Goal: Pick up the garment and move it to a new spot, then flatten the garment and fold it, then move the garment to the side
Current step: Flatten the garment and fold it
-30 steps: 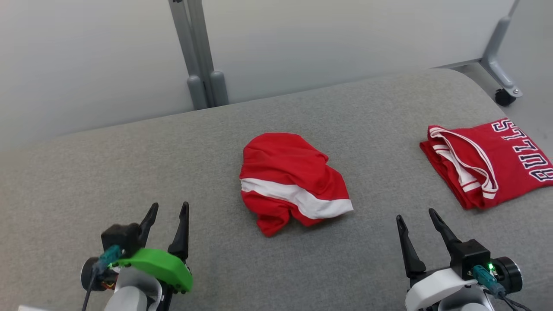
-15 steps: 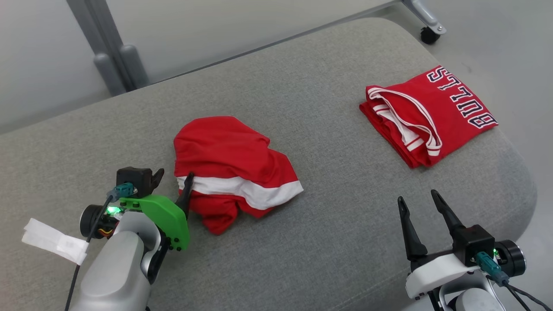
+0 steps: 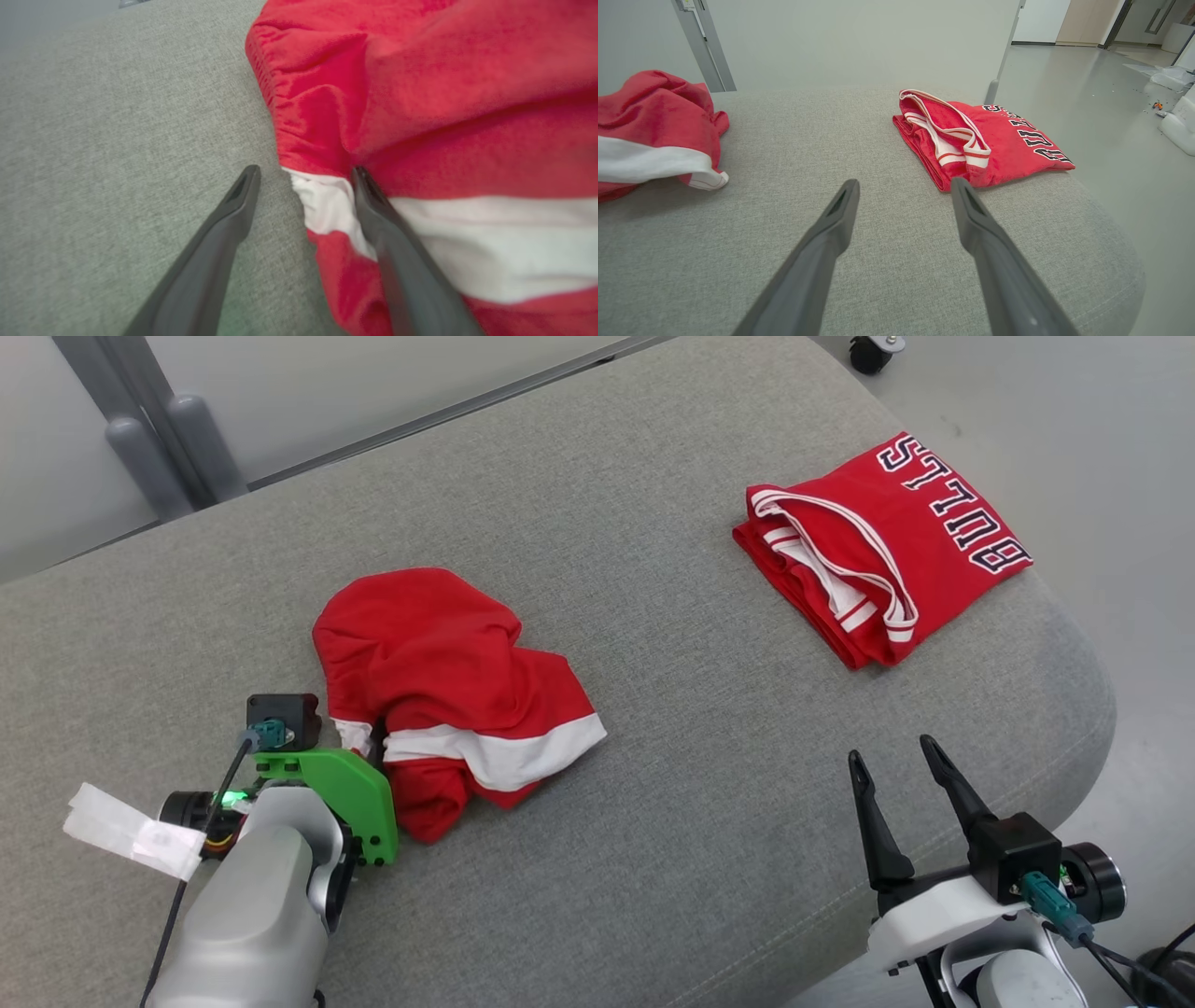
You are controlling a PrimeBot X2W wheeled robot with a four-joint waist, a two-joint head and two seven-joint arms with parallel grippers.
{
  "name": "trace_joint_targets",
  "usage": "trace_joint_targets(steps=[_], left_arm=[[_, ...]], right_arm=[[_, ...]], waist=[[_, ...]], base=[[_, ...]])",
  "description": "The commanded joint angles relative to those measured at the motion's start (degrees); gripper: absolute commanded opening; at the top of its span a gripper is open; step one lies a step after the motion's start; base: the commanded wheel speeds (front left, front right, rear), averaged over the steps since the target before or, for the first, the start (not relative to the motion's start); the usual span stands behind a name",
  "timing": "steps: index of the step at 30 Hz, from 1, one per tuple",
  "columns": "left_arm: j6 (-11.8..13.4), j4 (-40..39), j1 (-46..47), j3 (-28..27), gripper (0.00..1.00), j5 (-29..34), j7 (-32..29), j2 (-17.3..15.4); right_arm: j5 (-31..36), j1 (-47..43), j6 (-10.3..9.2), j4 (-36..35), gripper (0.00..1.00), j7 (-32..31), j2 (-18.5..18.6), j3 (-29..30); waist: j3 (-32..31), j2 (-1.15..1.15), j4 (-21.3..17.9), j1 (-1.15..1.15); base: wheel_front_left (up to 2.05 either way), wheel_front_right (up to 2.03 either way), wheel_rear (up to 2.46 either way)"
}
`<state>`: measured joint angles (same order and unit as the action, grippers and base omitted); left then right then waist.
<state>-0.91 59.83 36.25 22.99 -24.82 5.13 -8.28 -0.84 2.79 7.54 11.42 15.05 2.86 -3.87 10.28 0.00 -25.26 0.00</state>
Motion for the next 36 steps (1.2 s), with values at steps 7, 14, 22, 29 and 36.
trace_joint_targets(steps=[7,14,22,29,36], left_arm=[[-2.47,0.98,2.67,-0.40,0.00,-2.29,4.36,2.10],[-3.99,-5.26,5.33,1.09,0.00,-2.28,9.18,4.60],[-4.23,-22.20,5.27,8.20,0.00,-12.18,9.88,5.30],[3.65,-37.17,2.67,14.26,0.00,-24.09,10.03,5.17],[9.38,-32.36,-4.38,16.43,0.00,-22.18,10.04,3.87]], right_arm=[[0.06,0.03,-0.11,0.14,1.00,0.15,0.06,0.41],[0.63,-0.90,-0.11,0.97,1.00,0.16,0.08,-0.08],[0.69,-1.43,-0.11,2.32,1.00,0.16,0.11,-1.26],[0.73,-2.49,-0.11,2.63,1.00,0.16,0.07,-0.62],[-0.20,-3.00,-0.11,2.86,1.00,0.16,0.09,-1.15]], waist=[[-0.92,0.00,1.72,0.00],[-4.02,0.00,4.13,0.00],[-7.84,0.00,5.59,0.00],[-9.94,0.00,8.27,0.00],[-11.08,0.00,13.24,0.00]], base=[[0.00,0.00,0.00],[0.00,0.00,0.00],[0.00,0.00,0.00],[0.00,0.00,0.00],[0.00,0.00,0.00]])
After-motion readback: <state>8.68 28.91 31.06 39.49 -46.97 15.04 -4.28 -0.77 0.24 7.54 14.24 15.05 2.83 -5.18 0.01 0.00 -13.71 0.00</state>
